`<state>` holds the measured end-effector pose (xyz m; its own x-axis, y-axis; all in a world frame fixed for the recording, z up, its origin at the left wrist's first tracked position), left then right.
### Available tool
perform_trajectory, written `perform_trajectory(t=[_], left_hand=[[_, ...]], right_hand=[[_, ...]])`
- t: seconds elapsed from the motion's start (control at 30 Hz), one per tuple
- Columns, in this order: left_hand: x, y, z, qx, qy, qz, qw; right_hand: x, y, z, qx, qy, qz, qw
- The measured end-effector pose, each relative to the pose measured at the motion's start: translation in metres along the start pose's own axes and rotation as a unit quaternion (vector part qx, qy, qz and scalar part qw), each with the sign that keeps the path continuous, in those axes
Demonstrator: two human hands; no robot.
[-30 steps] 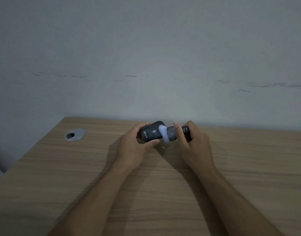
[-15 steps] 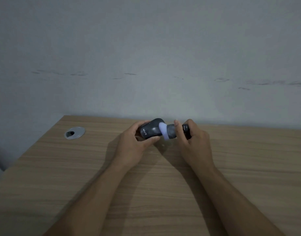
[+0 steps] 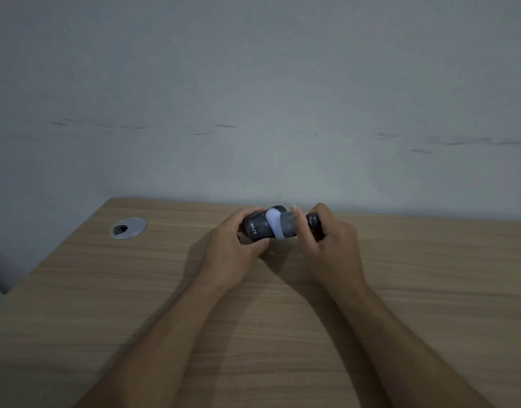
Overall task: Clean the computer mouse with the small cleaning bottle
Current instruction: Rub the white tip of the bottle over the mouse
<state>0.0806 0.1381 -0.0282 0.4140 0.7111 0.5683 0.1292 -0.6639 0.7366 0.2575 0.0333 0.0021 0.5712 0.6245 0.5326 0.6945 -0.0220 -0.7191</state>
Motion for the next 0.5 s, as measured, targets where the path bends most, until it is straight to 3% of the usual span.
perform_trajectory(t=[0.27, 0.5], left_hand=[[-0.001, 0.005, 0.001, -0.020, 0.003, 0.010, 1.000], [0.001, 0.010, 0.001, 0.052, 0.010, 0.044, 0.998]], right_hand=[[0.010, 0.029, -0.010, -0.004, 0.022, 0.106, 0.994], [-0.011, -0.022, 0.004, 0.006, -0.022, -0.059, 0.998]])
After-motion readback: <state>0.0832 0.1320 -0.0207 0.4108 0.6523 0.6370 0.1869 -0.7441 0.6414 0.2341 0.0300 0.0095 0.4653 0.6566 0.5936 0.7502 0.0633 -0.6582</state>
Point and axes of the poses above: each hand's wrist, its own x-axis towards the middle knuckle, its own z-axis out of the palm, y = z × x, the point moved 5 cm from there along x, towards the middle knuckle, and after that the axes turned 15 degrees about z, right-handed, at the moved point
